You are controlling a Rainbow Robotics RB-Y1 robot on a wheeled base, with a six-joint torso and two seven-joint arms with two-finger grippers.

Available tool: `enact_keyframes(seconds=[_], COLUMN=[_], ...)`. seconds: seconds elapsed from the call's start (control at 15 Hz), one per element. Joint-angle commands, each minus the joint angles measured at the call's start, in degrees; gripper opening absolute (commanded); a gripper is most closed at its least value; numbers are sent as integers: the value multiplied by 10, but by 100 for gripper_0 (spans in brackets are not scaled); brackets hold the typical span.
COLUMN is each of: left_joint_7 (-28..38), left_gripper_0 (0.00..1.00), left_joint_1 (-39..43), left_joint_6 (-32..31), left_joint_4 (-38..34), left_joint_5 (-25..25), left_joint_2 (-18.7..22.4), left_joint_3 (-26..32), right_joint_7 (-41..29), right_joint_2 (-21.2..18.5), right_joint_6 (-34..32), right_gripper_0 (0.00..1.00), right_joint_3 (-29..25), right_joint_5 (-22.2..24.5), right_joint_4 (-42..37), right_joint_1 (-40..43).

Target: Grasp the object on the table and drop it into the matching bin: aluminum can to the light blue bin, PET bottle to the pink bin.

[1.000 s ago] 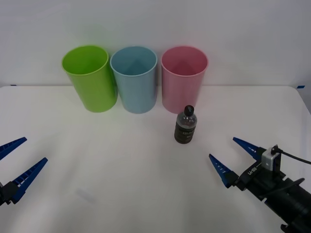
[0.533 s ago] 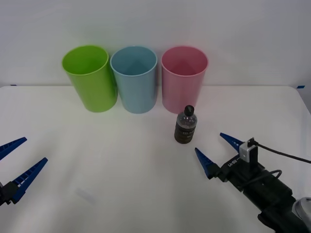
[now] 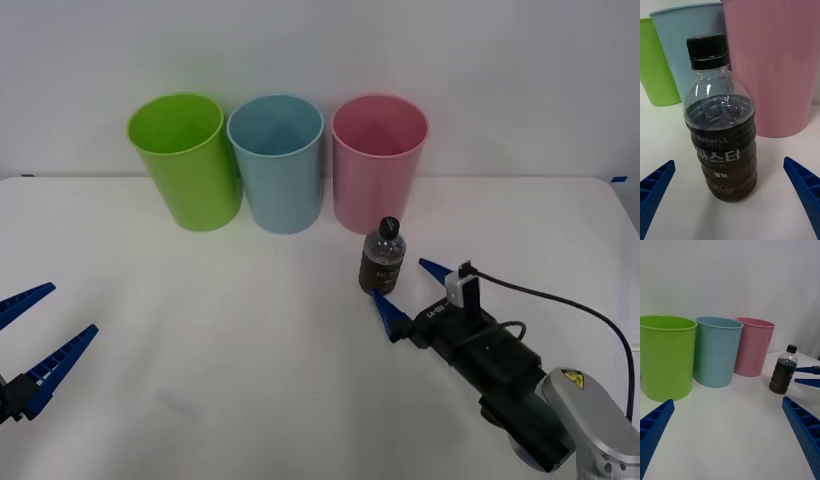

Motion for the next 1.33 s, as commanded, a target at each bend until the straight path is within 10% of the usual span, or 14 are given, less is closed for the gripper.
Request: enact_keyframes(seconds=[0.07, 1.13, 1.2, 1.27, 1.33], left_joint_7=[0, 0, 0, 0, 0], left_gripper_0=[100, 100, 100, 100, 100], left_joint_1=[0, 0, 0, 0, 0], left_joint_6=[0, 0, 0, 0, 0], left_joint_4=[0, 0, 0, 0, 0], left_joint_5=[0, 0, 0, 0, 0], left_joint_2=[0, 0, 0, 0, 0], left_joint_3=[0, 0, 0, 0, 0], right_joint_7=[6, 15, 15, 15, 15], right_joint_2=[15, 39, 40, 39, 40], right_joint_6=[10, 48, 48, 50, 50], right_gripper_0=[100, 100, 21, 0, 0], right_joint_3=[1, 10, 10, 10, 10], right_joint_5=[6, 7, 5, 2, 2], right_joint_4=[31, 82, 82, 82, 82], right_joint_1=[-29, -87, -87, -87, -87])
